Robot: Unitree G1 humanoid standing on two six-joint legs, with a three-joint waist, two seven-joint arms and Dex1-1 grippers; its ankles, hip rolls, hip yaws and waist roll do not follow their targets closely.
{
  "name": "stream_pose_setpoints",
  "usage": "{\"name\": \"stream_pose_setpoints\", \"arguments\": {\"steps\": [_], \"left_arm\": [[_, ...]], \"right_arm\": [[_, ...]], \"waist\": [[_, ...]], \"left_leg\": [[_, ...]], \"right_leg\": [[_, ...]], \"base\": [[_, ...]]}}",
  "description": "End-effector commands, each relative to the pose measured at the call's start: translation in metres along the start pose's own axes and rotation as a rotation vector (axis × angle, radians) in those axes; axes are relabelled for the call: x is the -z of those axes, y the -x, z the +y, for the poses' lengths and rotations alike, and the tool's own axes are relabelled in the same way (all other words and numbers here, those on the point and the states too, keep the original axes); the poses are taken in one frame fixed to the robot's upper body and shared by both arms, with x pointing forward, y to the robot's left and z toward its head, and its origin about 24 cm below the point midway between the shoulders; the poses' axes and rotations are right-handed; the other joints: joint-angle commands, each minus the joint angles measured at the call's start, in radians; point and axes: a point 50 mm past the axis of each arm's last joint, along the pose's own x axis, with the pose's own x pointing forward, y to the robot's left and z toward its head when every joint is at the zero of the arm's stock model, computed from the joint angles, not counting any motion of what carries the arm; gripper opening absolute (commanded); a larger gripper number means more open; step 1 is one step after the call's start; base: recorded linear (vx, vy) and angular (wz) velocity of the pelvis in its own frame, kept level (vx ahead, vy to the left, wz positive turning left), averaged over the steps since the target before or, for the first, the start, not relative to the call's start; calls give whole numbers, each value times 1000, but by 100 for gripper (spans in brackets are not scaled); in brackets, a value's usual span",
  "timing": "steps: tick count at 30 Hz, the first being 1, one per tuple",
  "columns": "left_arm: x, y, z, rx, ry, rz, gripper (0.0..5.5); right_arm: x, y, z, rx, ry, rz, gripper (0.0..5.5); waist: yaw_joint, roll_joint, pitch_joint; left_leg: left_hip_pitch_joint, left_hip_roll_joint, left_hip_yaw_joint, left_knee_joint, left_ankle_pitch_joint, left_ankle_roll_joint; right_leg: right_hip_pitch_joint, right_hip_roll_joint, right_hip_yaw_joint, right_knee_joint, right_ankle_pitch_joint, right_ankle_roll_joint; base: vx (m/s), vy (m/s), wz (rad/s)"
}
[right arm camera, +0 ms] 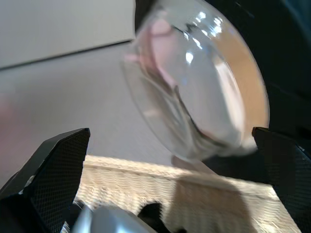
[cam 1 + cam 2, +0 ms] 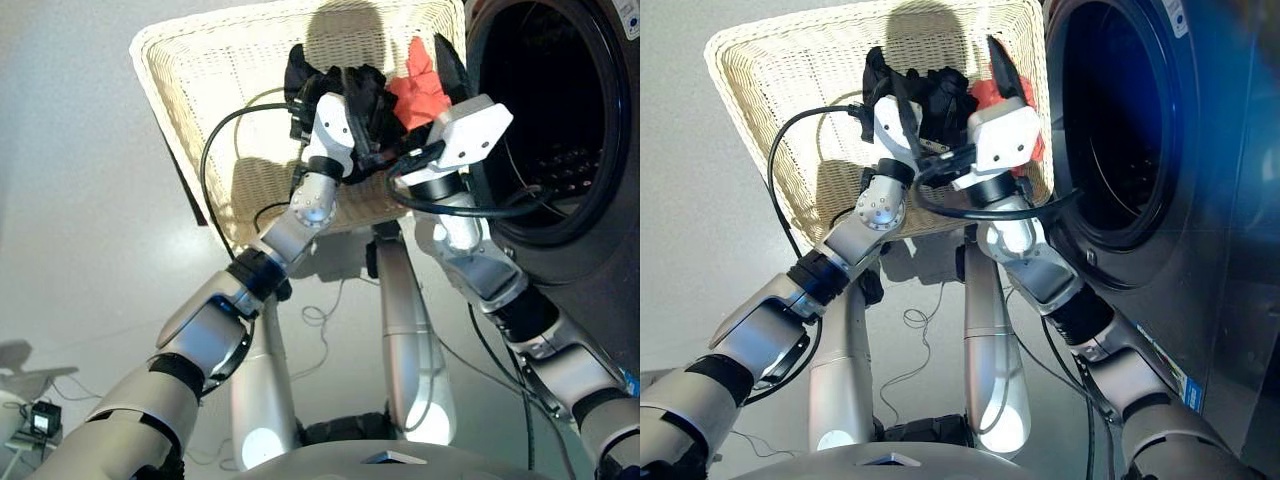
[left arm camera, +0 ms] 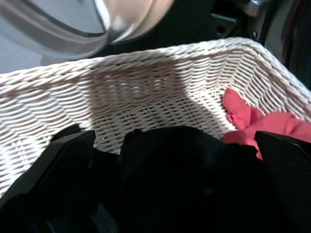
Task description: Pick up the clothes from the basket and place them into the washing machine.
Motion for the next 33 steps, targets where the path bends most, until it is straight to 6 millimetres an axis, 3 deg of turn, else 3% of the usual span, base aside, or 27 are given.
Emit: {"name": "stream_pose_setpoints", "arguments": {"steps": [1,8,16,29,30,31,33], "left_arm": [[-11,-8,-22,45,8,-30,550],[15,-8,-28,9,82,158,550],[44,-8,-14,-40,-55,323,550],[58,-12,12,-78,-205,414,550],[58,-12,12,-78,-205,414,393],[59,-12,14,-82,-232,417,28],[60,-11,15,-79,-242,421,0]], "right_arm": [[-27,-9,21,-73,-87,-138,550],[-31,-15,31,-89,-150,-151,550],[-34,-14,29,-98,-182,-151,550],[-39,-13,26,-102,-222,-162,550],[-39,-13,26,-102,-222,-161,550],[-39,-12,25,-99,-215,-159,550],[-38,-11,23,-93,-211,-154,550]], "waist": [[3,-44,-10],[-10,-61,-10],[-21,-70,-10],[-28,-69,-10],[-28,-68,-10],[-29,-68,-10],[-28,-67,-10]], "left_leg": [[-43,9,-28,86,-36,-22],[-76,14,-31,103,-37,-24],[-98,16,-28,119,-40,-23],[-104,22,-32,136,-45,-24],[-104,22,-32,136,-45,-24],[-103,22,-32,134,-46,-23],[-102,21,-31,133,-45,-22]], "right_leg": [[16,18,-32,-34,13,18],[-14,23,-31,-28,22,19],[-34,27,-29,-22,26,21],[-39,38,-29,-17,27,19],[-39,38,-30,-17,27,19],[-39,40,-30,-17,26,18],[-37,40,-32,-17,27,18]], "base": [[0,0,0],[0,0,0],[0,0,0],[0,0,0],[0,0,0],[0,0,0],[0,0,0]]}}
